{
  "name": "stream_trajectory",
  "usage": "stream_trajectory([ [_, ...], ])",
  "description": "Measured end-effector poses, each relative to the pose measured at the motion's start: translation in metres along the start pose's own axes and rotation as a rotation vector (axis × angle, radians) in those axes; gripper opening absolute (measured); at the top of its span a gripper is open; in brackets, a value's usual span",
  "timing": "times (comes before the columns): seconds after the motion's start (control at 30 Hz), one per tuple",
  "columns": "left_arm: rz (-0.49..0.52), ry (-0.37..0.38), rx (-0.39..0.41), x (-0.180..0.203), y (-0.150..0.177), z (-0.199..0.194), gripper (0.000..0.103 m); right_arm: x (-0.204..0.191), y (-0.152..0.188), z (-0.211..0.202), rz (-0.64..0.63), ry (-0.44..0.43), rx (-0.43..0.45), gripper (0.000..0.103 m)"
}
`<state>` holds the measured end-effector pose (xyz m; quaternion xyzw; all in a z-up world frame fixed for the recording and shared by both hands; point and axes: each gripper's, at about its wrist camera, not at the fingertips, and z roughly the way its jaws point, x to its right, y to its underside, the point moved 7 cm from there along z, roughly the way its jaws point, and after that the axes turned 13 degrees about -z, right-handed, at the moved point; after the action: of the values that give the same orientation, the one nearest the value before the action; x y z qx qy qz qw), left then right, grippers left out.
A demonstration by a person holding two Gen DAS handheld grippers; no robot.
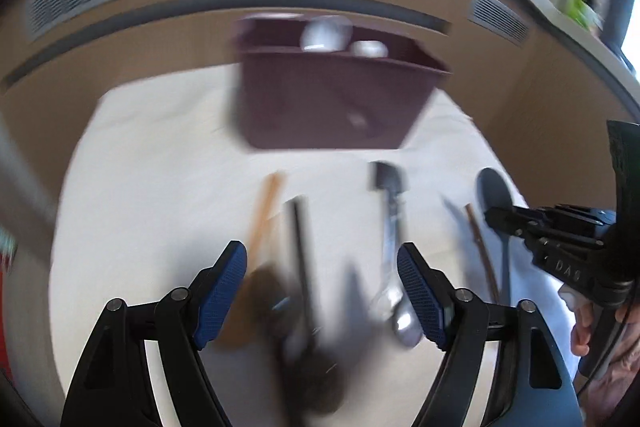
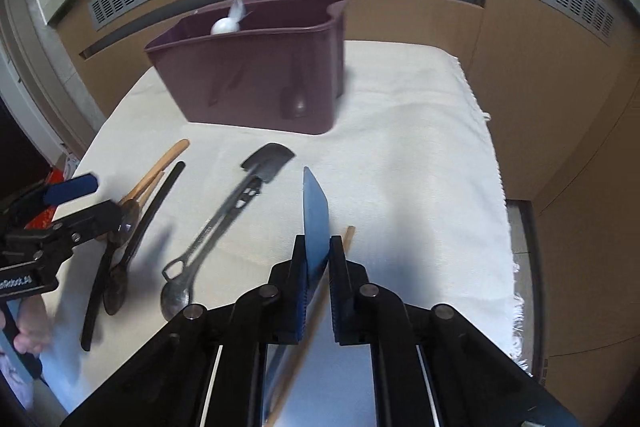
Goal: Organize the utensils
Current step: 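Grasp the silver slotted turner with the left tool while the right tool grasps the light blue spatula, then lift the turner and spatula and carry both over the caddy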
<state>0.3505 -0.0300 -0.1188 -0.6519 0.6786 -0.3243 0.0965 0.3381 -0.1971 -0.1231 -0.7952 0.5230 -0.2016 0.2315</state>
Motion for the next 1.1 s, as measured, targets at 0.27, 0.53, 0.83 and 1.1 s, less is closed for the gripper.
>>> stream_trajectory([
  [0.27,0.178,-0.028,-0.183,0.063,-0.027,0.081,0.052,0.025,0.01,-0.004,0.071,-0.061,0.022,0.008],
  [0.53,0.144,-0.118,-0.173,0.065,-0.04,0.117,0.035,0.027,0.012,-0.005,0.095,-0.13,0.044,0.008],
  [0.83,0.015,-0.05,0.004,0.041,-0.024,0.045,0.033,0.013,0.002,-0.015,0.071,-0.159,0.078,0.008],
  [1.1,-0.06,-0.01,0.189,0.016,-0.008,-0.049,0.033,-0.018,-0.011,-0.031,-0.007,-0.142,0.106,0.008],
])
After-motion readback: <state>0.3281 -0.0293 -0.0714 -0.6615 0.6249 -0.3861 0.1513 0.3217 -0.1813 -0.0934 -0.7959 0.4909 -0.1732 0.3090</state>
